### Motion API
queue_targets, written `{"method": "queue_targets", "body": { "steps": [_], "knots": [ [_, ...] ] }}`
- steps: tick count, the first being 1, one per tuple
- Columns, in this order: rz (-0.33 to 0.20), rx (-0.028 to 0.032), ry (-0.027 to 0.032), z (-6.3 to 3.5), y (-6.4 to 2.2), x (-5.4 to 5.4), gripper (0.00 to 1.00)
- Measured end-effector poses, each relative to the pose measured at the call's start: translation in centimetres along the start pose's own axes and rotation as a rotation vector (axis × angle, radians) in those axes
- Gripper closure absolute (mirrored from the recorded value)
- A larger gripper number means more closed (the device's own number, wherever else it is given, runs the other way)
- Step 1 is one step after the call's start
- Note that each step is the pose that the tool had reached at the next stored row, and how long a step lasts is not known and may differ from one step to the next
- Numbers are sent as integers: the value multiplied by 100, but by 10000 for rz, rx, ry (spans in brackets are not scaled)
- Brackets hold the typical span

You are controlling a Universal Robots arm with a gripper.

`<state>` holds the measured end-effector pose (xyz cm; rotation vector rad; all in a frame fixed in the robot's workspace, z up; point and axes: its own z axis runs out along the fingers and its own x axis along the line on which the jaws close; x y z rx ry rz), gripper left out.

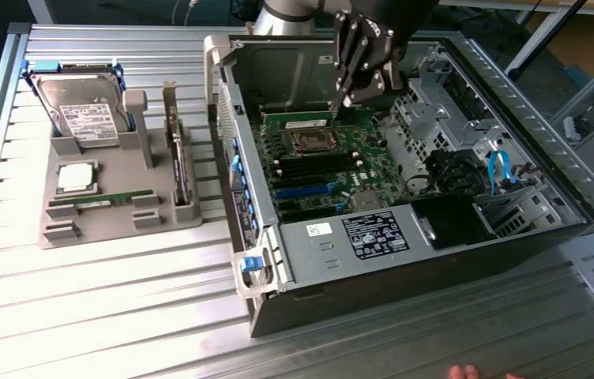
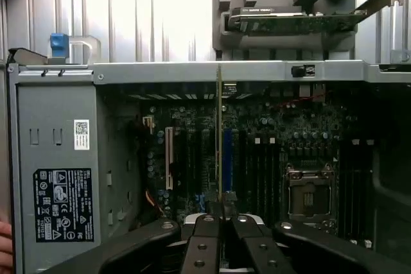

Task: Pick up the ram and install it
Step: 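Pick up the ram and move it above insertion slot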

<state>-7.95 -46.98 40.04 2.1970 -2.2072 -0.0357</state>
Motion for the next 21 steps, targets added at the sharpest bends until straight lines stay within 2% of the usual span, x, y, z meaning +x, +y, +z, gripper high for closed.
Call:
{"method": "queue_targets", "body": {
  "steps": [2, 4, 7, 12, 17, 21],
  "knots": [
    [-33, -24, 1, -5, -130, 11, 88],
    [-52, -36, 3, -8, -202, 16, 88],
    [-94, -58, 4, -14, -356, 29, 88],
    [-142, -77, 6, -20, -525, 41, 88],
    [-144, -78, 6, -20, -535, 41, 88],
    [-144, -78, 6, -20, -535, -9, 88]
  ]
}}
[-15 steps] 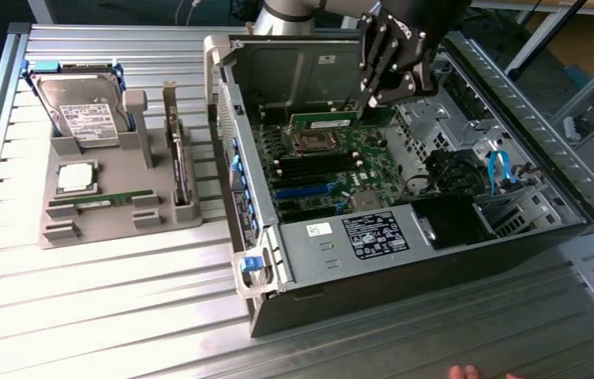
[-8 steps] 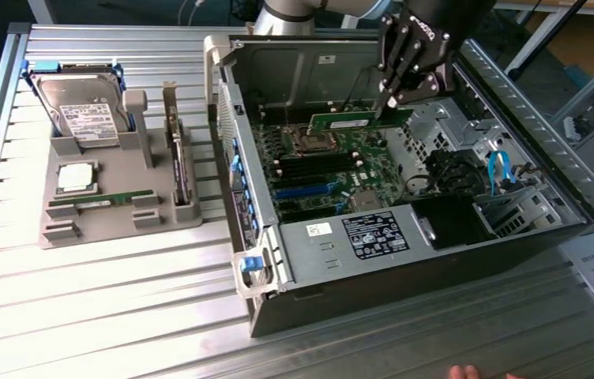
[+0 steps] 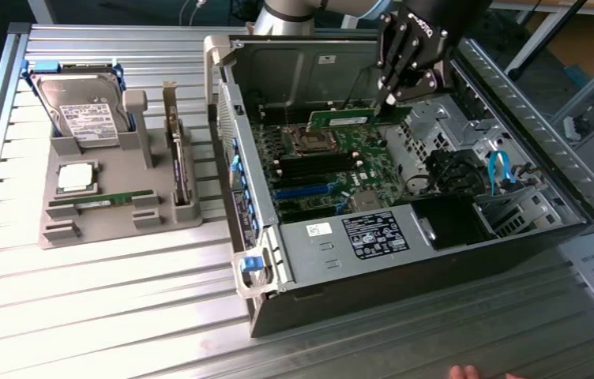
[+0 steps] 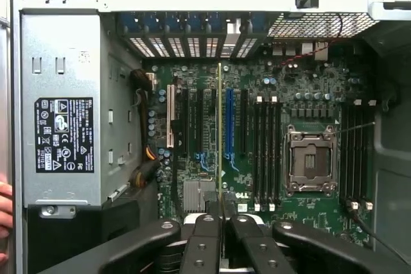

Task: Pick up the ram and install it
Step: 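Pick up the ram and move it above insertion slot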

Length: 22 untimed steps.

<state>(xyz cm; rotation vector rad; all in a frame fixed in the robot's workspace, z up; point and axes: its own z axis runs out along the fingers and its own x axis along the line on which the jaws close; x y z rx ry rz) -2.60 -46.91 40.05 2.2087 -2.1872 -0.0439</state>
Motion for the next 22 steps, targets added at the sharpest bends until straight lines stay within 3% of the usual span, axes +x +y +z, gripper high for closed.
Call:
{"method": "queue_targets", "body": {
  "steps": [22],
  "knots": [
    [0, 0, 0, 12, -5, -446, 88]
  ]
}}
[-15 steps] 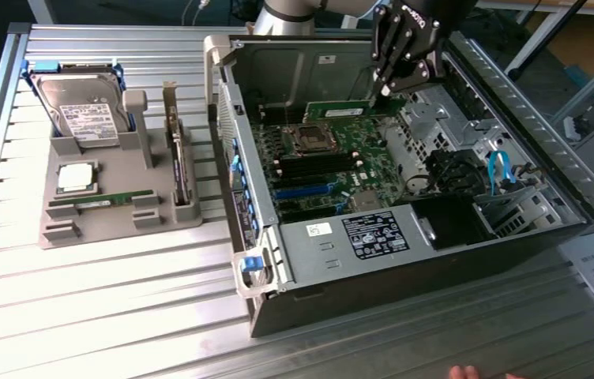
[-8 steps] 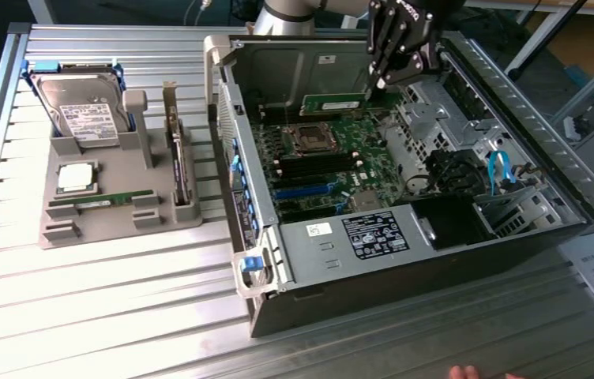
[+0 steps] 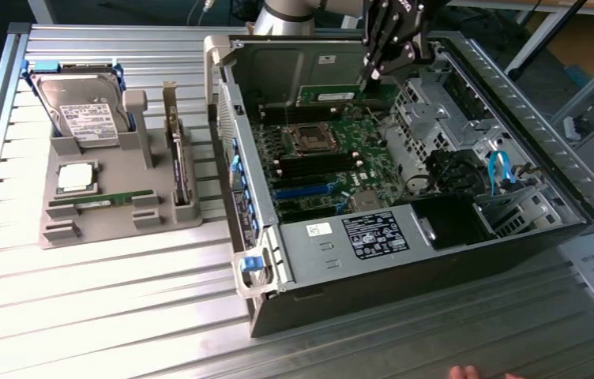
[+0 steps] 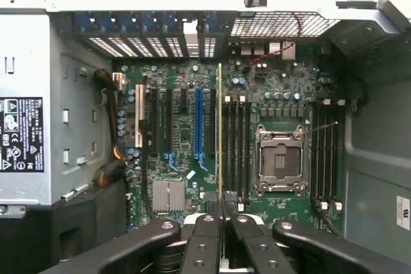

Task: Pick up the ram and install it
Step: 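Pick up the ram and move it above insertion slot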

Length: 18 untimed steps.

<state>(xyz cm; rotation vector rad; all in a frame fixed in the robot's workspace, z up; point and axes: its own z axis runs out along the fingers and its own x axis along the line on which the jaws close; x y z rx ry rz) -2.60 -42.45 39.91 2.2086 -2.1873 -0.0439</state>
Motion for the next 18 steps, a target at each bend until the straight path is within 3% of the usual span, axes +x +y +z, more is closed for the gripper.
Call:
{"method": "queue_targets", "body": {
  "steps": [13, 18],
  "knots": [
    [-1, 0, -7, 18, -4, -310, 88],
    [-1, 0, -7, 19, -5, -337, 88]
  ]
}}
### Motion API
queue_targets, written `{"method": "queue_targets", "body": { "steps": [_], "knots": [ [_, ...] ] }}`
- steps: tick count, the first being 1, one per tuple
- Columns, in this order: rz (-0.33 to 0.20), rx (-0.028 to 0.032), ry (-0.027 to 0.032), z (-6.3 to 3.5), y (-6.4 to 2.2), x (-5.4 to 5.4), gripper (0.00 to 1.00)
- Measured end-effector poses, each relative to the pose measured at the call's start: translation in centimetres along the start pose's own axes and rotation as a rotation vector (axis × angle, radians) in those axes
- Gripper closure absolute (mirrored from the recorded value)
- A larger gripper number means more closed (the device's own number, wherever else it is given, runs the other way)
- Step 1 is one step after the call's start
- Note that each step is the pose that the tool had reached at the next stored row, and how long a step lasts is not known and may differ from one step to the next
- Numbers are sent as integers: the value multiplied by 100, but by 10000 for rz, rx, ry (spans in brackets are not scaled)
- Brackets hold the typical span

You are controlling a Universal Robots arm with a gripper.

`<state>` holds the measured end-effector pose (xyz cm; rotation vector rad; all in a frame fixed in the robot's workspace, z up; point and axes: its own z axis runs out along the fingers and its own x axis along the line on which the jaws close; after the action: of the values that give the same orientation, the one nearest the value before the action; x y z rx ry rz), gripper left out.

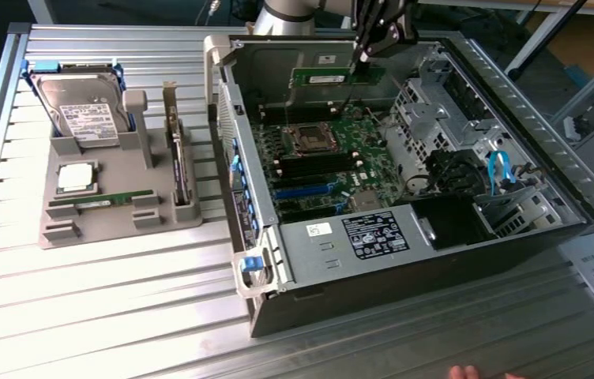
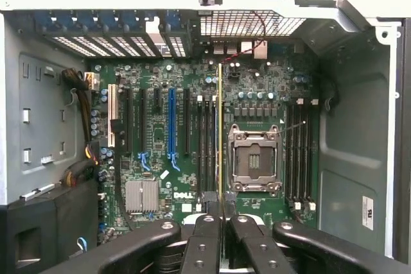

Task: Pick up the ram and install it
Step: 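Pick up the ram and move it above insertion slot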

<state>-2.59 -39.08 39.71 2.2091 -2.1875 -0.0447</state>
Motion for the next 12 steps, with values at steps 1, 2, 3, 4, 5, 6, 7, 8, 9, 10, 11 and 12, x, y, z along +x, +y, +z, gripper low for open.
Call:
{"method": "queue_targets", "body": {
  "steps": [1, 2, 3, 4, 5, 6, 7, 8, 9, 10, 11, 12],
  "knots": [
    [0, 1, -1, 2, 0, -1, 88],
    [0, 1, -1, 10, -1, -1, 88],
    [0, -1, 1, 34, -2, 0, 88],
    [0, 0, 0, 62, -3, -1, 88],
    [0, 0, 0, 81, -4, -1, 88],
    [0, 0, -1, 98, -4, -1, 88],
    [0, 1, -3, 115, -5, -1, 88],
    [0, 0, -4, 131, -6, -1, 88],
    [0, 0, -6, 164, -7, -1, 88],
    [1, 0, -7, 182, -8, -1, 88],
    [0, 0, -8, 195, -8, -1, 88],
    [0, 0, -8, 208, -9, -1, 88]
  ]
}}
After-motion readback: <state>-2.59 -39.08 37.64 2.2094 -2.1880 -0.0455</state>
